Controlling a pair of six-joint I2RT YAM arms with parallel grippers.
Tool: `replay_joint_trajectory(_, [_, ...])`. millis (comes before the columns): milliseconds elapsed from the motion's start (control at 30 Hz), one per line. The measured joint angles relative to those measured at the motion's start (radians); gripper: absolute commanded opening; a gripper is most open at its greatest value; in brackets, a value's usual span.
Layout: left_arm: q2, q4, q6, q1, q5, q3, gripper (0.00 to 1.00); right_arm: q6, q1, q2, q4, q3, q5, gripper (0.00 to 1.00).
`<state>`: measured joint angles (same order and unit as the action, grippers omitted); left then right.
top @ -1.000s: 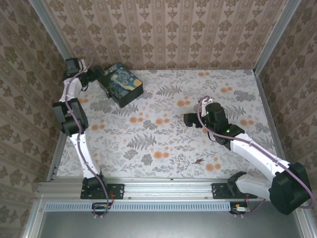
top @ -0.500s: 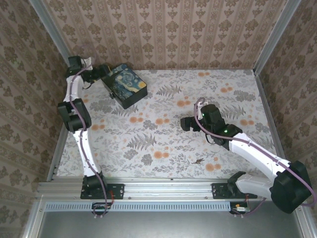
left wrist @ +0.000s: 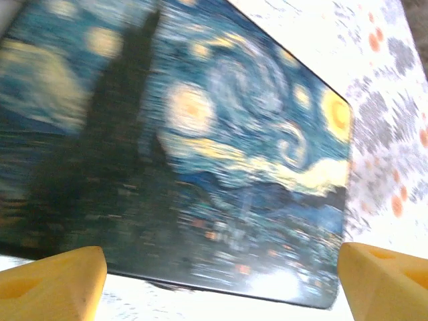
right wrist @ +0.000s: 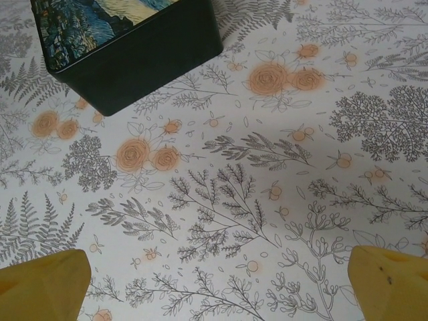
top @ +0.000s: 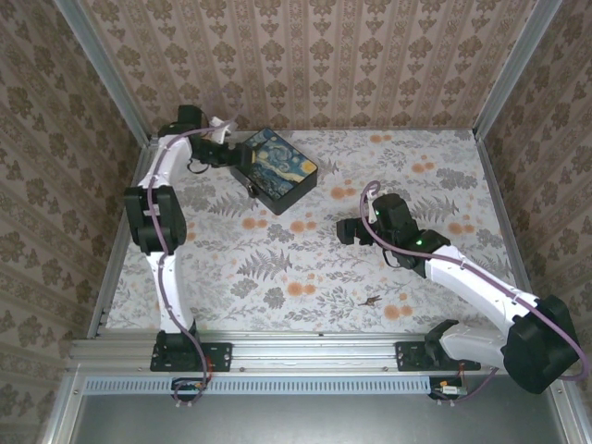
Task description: Unlock a padlock with a key
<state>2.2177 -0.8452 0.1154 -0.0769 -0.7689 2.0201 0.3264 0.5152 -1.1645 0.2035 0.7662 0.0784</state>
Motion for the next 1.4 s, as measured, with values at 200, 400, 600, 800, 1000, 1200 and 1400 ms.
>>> replay_joint_trajectory(200, [-0.085, 0.075, -0.052, 0.031, 0.002, -0.092, 0.93, 0.023, 0.0, 0.0, 0.011, 0.0, 0.003, 1.0])
replay_joint_trajectory(400, [-0.048, 0.239, -0.193, 0.15, 0.005, -0.039, 0.95, 0.046, 0.0, 0.0, 0.012, 0.0, -0.002, 1.0])
replay_joint_trajectory(600, [0.185, 0.304, -0.327, 0.156, -0.039, 0.224, 0.95, 0.07, 0.0, -0.001, 0.014, 0.0, -0.008, 1.0])
replay_joint_trajectory(800, [0.338, 0.283, -0.405, 0.121, -0.077, 0.334, 0.94, 0.077, 0.0, -0.01, 0.017, 0.0, -0.008, 1.0])
replay_joint_trajectory(1000, [0.286, 0.281, -0.386, 0.043, -0.081, 0.217, 0.93, 0.078, 0.0, -0.01, 0.034, 0.005, -0.008, 1.0])
replay_joint_trajectory(1200, [0.102, 0.322, -0.363, -0.011, -0.084, -0.087, 0.92, 0.113, 0.0, -0.04, 0.076, 0.042, 0.001, 0.99])
replay_joint_trajectory(1400, [-0.098, 0.391, -0.354, -0.09, -0.059, -0.363, 0.92, 0.207, -0.046, -0.158, 0.05, 0.085, -0.036, 0.99])
